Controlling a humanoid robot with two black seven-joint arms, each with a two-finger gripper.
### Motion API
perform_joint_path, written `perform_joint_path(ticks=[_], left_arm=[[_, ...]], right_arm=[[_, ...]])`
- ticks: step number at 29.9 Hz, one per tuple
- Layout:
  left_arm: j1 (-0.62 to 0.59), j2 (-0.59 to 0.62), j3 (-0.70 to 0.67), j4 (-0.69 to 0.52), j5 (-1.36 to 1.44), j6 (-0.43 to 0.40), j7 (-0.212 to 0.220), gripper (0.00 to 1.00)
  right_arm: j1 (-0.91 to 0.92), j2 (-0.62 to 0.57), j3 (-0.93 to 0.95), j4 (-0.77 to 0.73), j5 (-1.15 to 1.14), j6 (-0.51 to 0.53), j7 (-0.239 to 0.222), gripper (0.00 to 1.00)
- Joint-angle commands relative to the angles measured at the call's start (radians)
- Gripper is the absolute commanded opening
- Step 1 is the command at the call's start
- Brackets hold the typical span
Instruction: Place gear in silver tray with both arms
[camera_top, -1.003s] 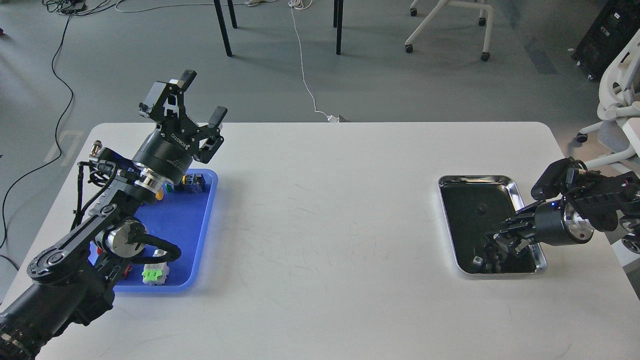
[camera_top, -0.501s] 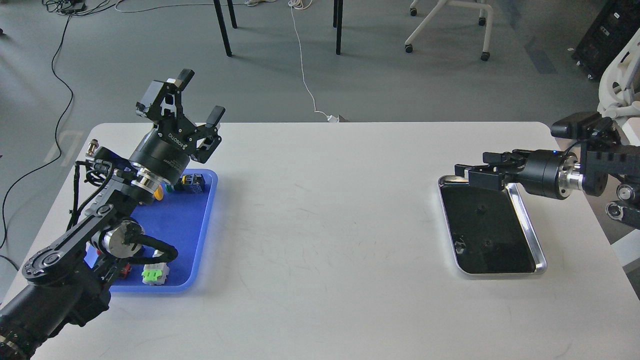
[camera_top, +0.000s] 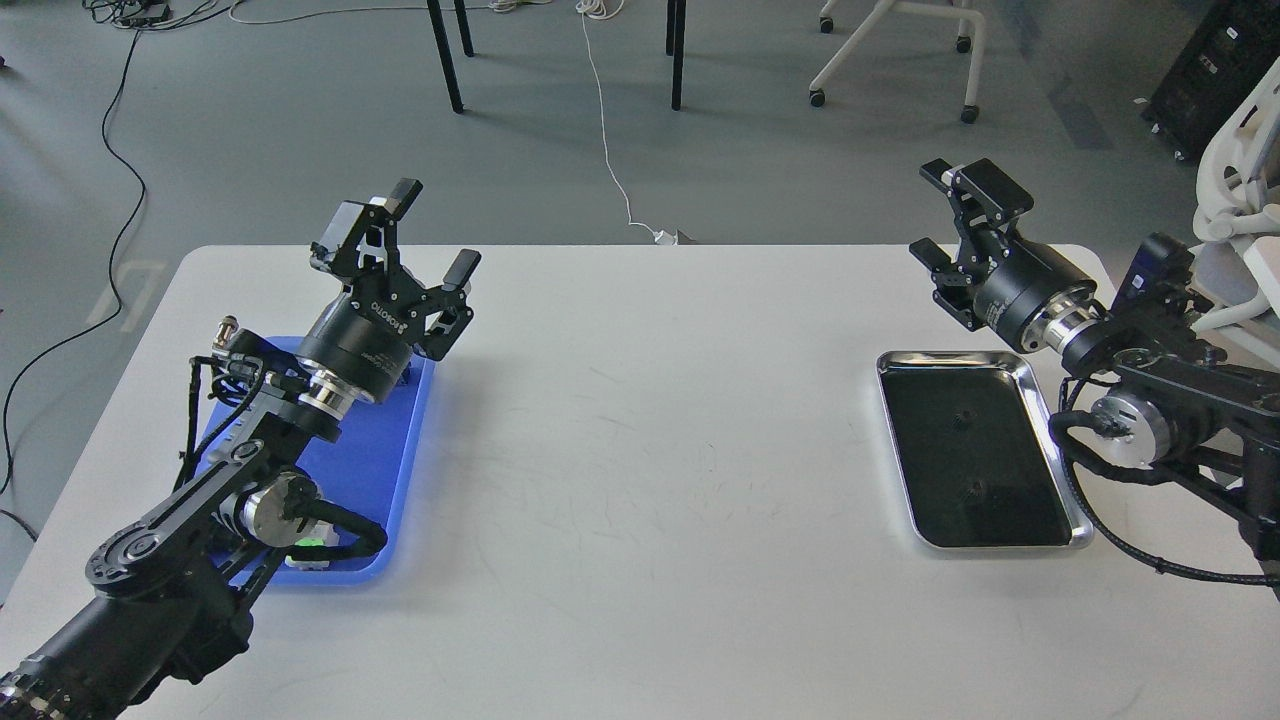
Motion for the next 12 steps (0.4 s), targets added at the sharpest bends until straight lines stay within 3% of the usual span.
perform_joint_path(ticks=[1, 12], left_arm=[[0.010, -0.011, 0.000, 0.000, 0.001, 0.033, 0.000, 0.98], [0.045, -0.025, -0.003, -0.001, -0.002, 0.044, 0.000, 0.98]], right_arm=[[-0.083, 0.047, 0.126, -0.003, 0.006, -0.001, 0.000, 0.99], [-0.169, 0.093, 0.193, 0.035, 0.000, 0.001, 0.000, 0.99]])
